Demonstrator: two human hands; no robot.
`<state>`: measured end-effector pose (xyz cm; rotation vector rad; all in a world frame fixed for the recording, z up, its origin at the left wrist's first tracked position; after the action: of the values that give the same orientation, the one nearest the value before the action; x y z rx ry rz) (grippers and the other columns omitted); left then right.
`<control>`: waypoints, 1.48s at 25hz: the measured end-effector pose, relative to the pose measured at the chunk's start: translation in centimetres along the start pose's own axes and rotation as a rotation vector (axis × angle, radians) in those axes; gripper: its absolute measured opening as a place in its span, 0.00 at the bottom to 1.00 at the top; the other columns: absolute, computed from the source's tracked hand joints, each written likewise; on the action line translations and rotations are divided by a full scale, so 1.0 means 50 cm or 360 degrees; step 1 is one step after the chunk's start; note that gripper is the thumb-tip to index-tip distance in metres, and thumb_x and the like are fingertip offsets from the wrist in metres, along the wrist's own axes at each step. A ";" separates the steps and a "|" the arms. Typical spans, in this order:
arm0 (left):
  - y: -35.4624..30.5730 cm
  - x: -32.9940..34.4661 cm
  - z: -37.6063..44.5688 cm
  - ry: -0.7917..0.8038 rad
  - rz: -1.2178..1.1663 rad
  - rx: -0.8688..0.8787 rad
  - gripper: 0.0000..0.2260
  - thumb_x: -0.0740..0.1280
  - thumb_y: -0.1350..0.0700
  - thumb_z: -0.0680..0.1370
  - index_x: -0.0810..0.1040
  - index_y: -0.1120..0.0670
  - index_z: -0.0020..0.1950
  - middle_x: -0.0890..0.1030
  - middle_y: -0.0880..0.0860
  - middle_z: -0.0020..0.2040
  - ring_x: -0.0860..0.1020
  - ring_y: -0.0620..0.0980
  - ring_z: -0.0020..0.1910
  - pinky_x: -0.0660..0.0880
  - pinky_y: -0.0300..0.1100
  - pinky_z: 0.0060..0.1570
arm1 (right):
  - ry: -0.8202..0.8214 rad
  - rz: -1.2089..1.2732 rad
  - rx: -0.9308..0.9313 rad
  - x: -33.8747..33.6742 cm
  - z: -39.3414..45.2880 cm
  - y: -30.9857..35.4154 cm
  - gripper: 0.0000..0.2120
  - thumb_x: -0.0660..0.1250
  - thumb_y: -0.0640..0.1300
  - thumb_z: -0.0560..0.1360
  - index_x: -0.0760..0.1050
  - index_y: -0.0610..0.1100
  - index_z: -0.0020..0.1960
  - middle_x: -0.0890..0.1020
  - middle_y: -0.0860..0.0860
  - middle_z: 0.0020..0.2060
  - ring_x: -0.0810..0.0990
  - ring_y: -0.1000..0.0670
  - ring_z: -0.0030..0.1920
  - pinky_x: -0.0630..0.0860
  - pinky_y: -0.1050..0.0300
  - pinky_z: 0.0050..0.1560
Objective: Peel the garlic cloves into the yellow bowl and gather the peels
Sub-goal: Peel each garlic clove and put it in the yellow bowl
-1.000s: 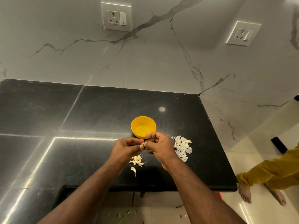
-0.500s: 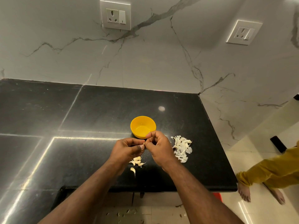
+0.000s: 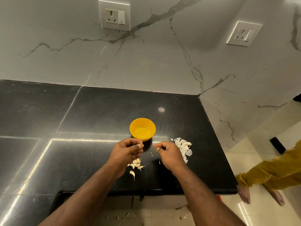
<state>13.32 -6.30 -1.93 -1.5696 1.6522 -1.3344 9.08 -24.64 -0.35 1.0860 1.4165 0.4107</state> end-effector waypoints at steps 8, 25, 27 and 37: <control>0.023 0.029 0.003 0.0059 0.0021 -0.0122 0.06 0.69 0.64 0.78 0.83 0.60 0.55 0.86 0.58 0.46 0.84 0.53 0.47 0.80 0.43 0.47 | 0.0019 -0.0091 -0.0428 0.004 -0.030 0.086 0.12 0.75 0.43 0.73 0.84 0.52 0.56 0.82 0.56 0.49 0.79 0.58 0.45 0.75 0.66 0.47; 0.014 0.005 -0.011 0.0049 0.0215 -0.0032 0.06 0.69 0.63 0.79 0.83 0.59 0.55 0.85 0.58 0.47 0.82 0.52 0.46 0.81 0.43 0.48 | -0.0055 -0.0370 -0.0339 -0.019 -0.027 0.062 0.08 0.69 0.42 0.77 0.84 0.49 0.53 0.82 0.54 0.49 0.79 0.56 0.48 0.76 0.61 0.52; 0.010 0.010 -0.012 0.0076 0.0269 0.0010 0.06 0.71 0.64 0.78 0.82 0.61 0.54 0.85 0.58 0.45 0.83 0.53 0.44 0.81 0.43 0.46 | 0.0041 -0.0232 -0.0399 -0.011 -0.032 0.092 0.12 0.69 0.39 0.78 0.83 0.48 0.60 0.83 0.54 0.54 0.79 0.58 0.51 0.73 0.68 0.53; -0.020 0.001 -0.009 0.0104 0.0401 0.0189 0.03 0.72 0.67 0.76 0.82 0.61 0.49 0.85 0.57 0.41 0.83 0.50 0.41 0.80 0.42 0.43 | 0.0193 -0.0005 -0.0229 0.029 -0.035 0.094 0.02 0.74 0.46 0.75 0.84 0.50 0.44 0.84 0.54 0.37 0.82 0.53 0.40 0.79 0.52 0.45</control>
<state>13.38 -6.06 -0.86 -1.2167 1.7114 -1.3346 9.46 -20.51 2.87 0.9552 1.4712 0.5757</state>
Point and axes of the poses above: each hand's wrist, its own z-axis towards the middle knuckle, its own x-axis out of the palm, y = z × x, the point moved 10 cm from there along z, towards the middle knuckle
